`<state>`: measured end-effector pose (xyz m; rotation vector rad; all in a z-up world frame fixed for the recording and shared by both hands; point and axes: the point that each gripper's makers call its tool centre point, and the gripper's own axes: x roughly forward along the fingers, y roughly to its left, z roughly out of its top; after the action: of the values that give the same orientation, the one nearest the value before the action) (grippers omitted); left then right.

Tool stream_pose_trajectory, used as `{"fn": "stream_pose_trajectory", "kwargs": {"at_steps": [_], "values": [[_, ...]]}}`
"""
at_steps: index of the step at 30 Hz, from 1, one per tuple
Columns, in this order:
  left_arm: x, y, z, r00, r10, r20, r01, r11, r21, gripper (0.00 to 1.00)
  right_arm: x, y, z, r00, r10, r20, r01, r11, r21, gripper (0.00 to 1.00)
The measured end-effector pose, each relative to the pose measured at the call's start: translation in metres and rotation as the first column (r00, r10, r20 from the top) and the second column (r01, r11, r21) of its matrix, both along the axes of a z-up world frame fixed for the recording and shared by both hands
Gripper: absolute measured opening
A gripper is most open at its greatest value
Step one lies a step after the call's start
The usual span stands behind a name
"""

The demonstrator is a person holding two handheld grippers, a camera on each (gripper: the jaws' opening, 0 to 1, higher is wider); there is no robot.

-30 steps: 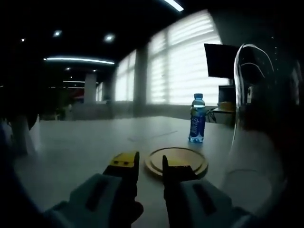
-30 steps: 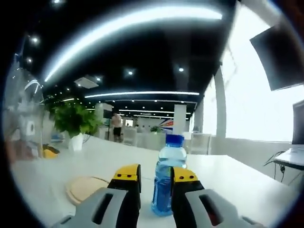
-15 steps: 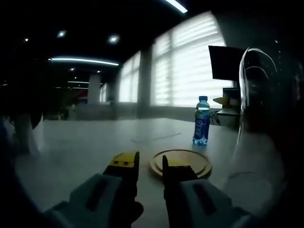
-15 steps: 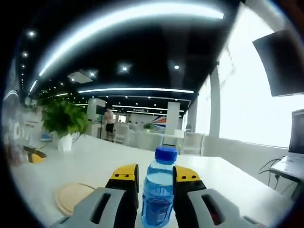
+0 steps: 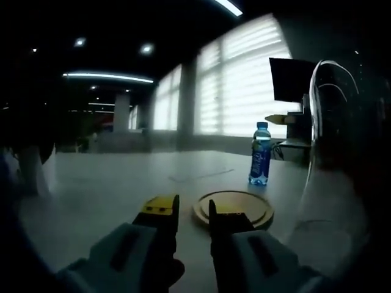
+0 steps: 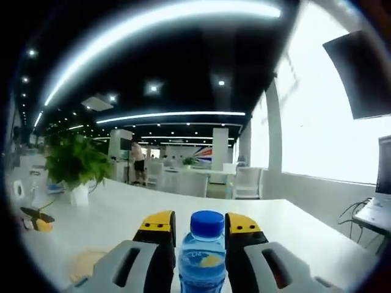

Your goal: Open the cover put in the Mizone put the cover back on

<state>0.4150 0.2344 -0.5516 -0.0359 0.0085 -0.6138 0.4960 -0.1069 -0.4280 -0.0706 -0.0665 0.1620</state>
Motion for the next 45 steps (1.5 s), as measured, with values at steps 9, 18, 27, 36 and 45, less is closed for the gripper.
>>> {"fn": "stream_pose_trajectory", "kwargs": {"at_steps": [9, 18, 27, 36, 45], "values": [[-0.009, -0.011, 0.007, 0.998, -0.048, 0.033, 0.049, 0.999, -0.011, 0.15, 0.029, -0.005, 0.002, 0.999, -0.016, -0.049, 0.015, 1.000, -0.015, 0.27], [-0.010, -0.016, 0.005, 0.996, -0.085, 0.036, 0.085, 0.996, -0.007, 0.15, 0.043, -0.006, -0.015, 0.996, -0.008, -0.086, 0.008, 1.000, 0.004, 0.30], [-0.009, -0.016, 0.002, 0.996, -0.089, 0.024, 0.090, 0.996, -0.006, 0.15, 0.046, -0.004, -0.019, 0.995, 0.021, -0.095, -0.022, 1.000, -0.013, 0.28], [-0.010, -0.022, -0.003, 0.994, -0.104, 0.017, 0.104, 0.995, 0.003, 0.15, 0.049, -0.001, -0.027, 0.989, 0.068, -0.128, -0.067, 0.998, 0.010, 0.27], [-0.005, -0.021, -0.010, 0.996, -0.094, 0.001, 0.094, 0.995, 0.022, 0.15, 0.048, 0.001, -0.029, 0.988, 0.097, -0.118, -0.095, 0.995, 0.018, 0.25]]}}
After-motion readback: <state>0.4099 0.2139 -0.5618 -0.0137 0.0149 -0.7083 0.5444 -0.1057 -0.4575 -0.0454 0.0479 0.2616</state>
